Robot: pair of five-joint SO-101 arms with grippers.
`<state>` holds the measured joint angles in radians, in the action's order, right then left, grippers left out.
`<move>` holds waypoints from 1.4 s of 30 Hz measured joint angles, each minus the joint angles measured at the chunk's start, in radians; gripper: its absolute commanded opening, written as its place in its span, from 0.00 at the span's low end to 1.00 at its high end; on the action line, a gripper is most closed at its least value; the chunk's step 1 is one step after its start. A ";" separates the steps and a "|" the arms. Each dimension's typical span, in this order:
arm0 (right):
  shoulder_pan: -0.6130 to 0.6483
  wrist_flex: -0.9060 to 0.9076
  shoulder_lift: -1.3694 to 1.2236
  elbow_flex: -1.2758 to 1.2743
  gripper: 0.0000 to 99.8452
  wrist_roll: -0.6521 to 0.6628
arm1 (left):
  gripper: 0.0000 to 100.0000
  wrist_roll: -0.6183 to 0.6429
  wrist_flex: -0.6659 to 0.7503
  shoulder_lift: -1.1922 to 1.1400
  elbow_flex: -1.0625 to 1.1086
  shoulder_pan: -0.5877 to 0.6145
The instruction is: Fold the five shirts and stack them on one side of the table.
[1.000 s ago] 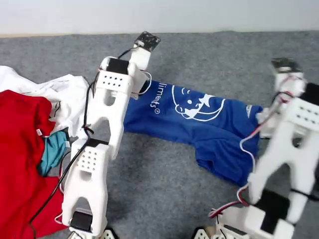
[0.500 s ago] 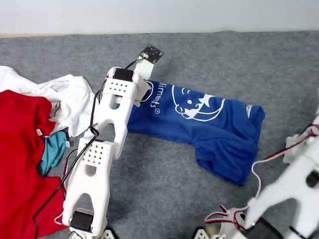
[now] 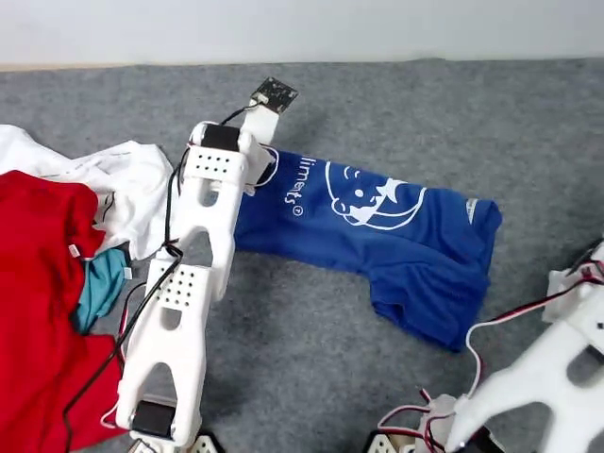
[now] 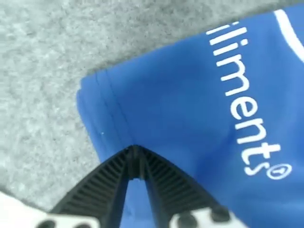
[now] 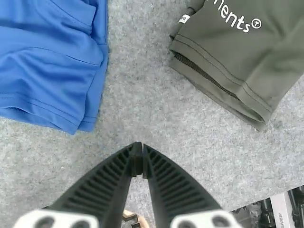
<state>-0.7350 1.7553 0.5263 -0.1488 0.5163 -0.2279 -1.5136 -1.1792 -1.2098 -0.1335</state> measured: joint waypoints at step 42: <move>0.000 0.000 0.000 -0.051 0.01 0.000 | 0.00 -0.209 0.051 -0.120 -0.236 -0.005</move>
<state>-0.7350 1.7553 0.5263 -0.1995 0.5163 -0.4365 -1.4630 -1.2988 -1.4461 -0.1381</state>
